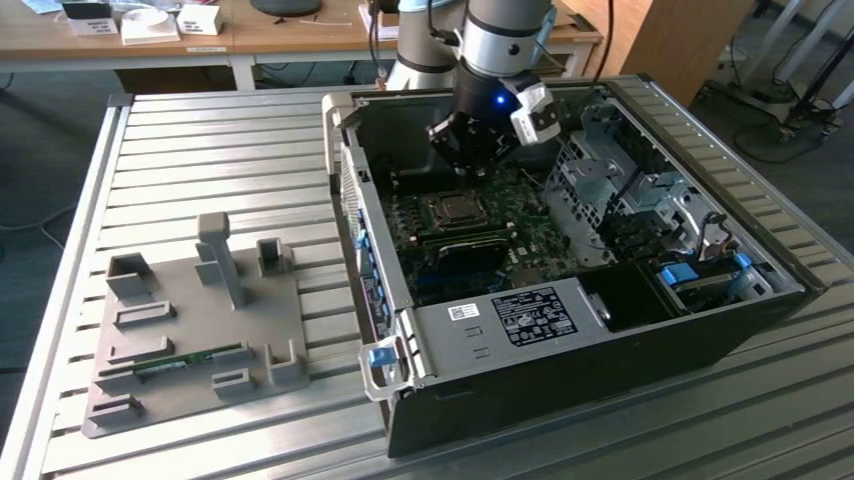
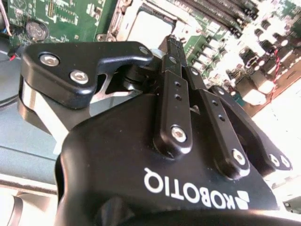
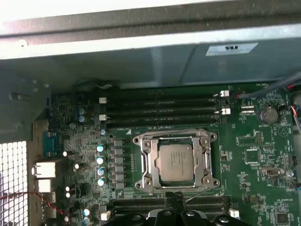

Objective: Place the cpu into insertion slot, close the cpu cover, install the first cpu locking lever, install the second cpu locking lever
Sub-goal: 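Install the second cpu locking lever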

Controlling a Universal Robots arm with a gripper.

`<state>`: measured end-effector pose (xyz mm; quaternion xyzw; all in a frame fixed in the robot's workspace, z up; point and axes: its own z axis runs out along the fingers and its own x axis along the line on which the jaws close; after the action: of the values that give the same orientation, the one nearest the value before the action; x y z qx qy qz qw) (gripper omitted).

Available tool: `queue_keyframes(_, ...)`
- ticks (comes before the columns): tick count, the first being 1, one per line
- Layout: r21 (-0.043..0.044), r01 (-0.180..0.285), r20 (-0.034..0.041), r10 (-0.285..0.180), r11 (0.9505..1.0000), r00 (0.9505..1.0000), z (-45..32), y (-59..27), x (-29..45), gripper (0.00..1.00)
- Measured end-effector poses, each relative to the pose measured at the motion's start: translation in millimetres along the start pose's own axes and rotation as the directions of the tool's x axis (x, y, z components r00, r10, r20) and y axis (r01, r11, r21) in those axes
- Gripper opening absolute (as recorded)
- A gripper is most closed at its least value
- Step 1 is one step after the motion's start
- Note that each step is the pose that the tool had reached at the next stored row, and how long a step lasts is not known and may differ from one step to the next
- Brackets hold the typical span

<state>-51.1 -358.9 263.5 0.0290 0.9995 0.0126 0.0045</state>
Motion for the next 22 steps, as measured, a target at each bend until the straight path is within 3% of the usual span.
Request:
queue_keyframes(10,-0.0167,0.000,-0.0010,0.000,0.9999,1.0000,-0.3,-12.7,-0.8,0.11)
queue_keyframes(22,-0.0263,0.000,-0.0016,0.000,0.9997,1.0000,5.0,-18.9,-1.1,0.11)
